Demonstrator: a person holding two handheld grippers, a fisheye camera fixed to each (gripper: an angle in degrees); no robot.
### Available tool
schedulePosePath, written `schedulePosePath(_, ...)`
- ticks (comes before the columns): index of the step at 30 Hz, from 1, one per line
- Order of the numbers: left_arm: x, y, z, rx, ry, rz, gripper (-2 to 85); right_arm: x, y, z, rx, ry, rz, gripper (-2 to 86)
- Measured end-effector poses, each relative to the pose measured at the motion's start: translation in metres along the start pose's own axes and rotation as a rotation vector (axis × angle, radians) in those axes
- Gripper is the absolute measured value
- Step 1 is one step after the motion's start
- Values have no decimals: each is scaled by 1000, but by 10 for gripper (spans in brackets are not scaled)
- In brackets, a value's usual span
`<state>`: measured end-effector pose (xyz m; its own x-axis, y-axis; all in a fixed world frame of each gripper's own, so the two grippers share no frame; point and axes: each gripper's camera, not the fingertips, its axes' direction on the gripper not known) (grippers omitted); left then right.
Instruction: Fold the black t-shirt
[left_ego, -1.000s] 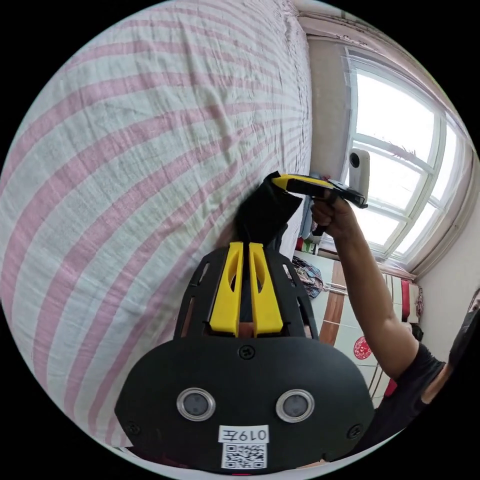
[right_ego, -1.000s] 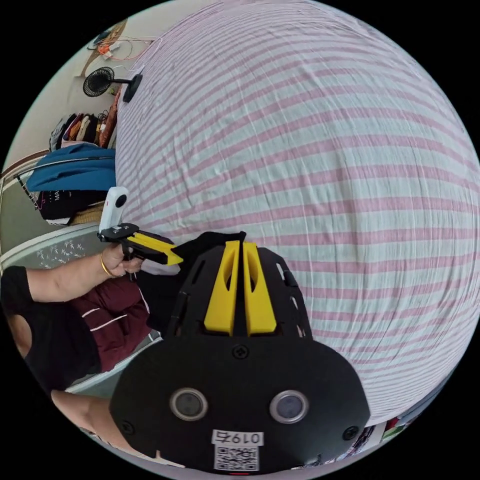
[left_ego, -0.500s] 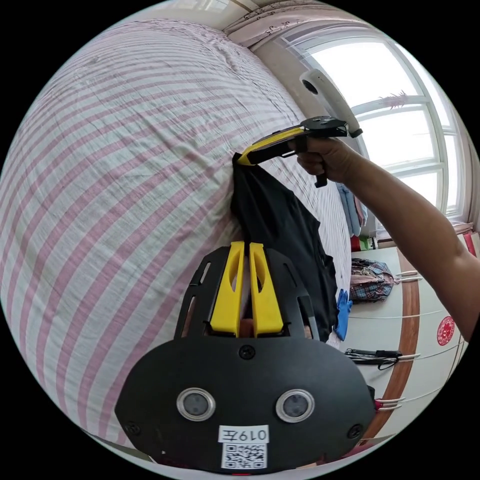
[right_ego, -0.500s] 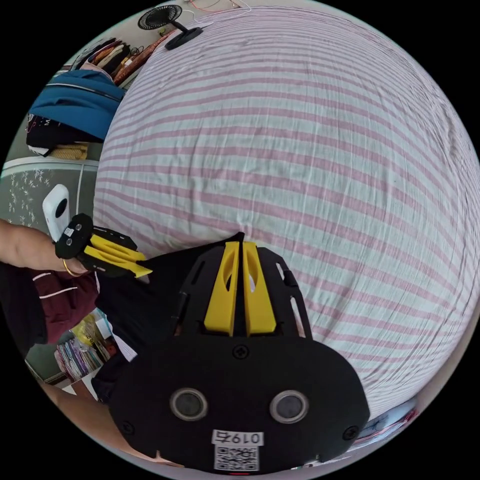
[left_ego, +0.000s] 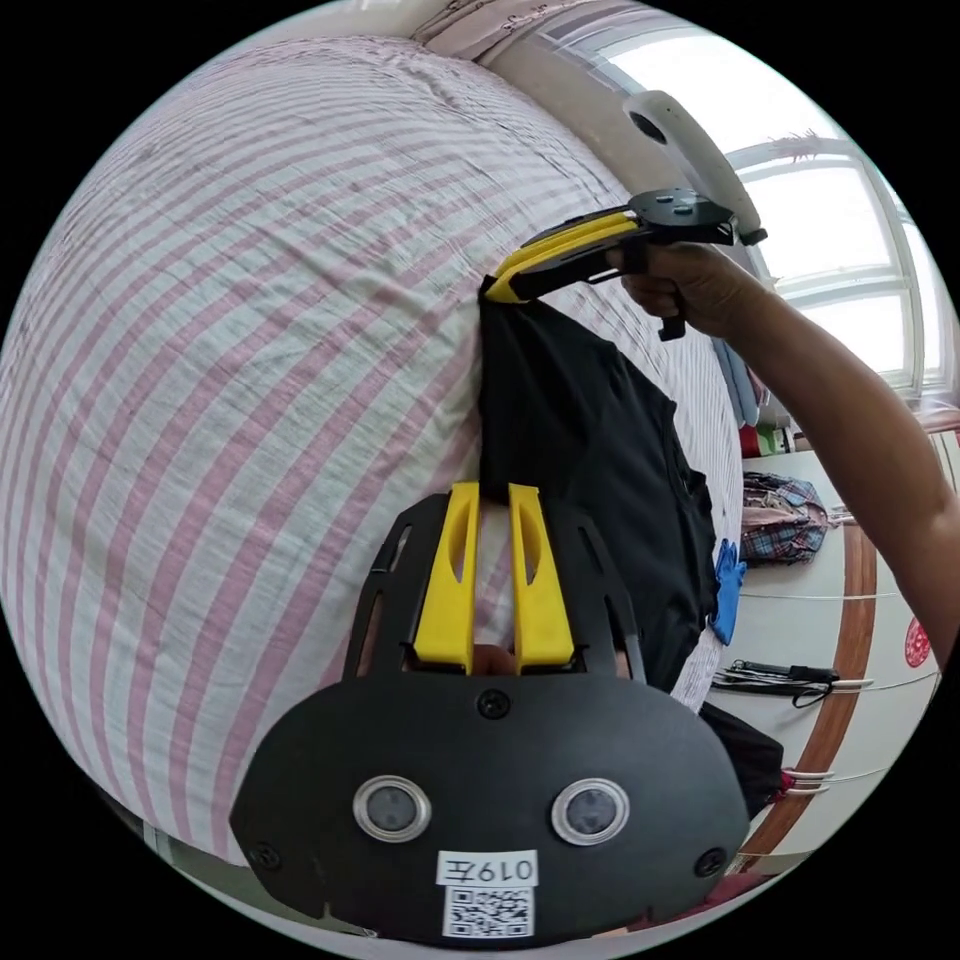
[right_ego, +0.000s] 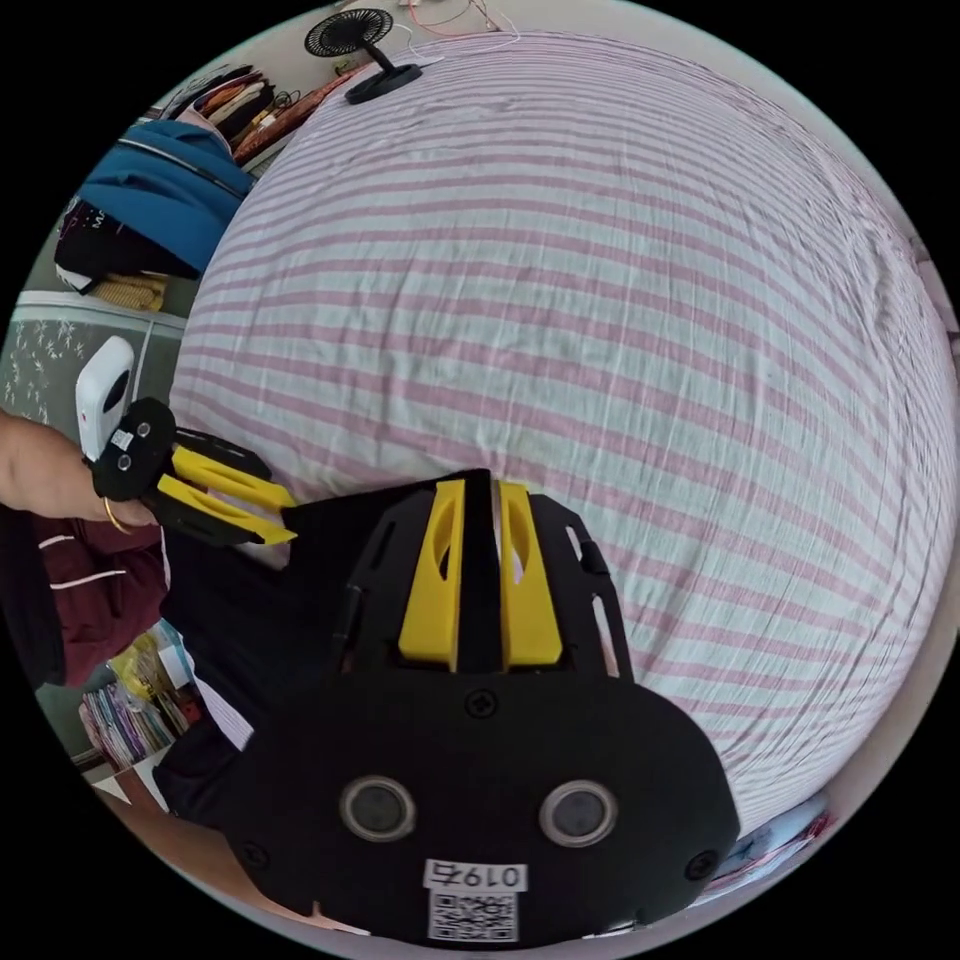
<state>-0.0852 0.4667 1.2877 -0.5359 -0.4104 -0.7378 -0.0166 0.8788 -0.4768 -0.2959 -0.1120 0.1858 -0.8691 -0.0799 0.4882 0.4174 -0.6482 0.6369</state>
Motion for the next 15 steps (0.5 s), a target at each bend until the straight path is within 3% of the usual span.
schedulePosePath(8,12,10,-14,46,-152,10,11,-4,28,-41,158,22,123,78)
schedulePosePath(15,54,-20,5,86,-19,235,10,-11,50,-13,59,-62,136,4)
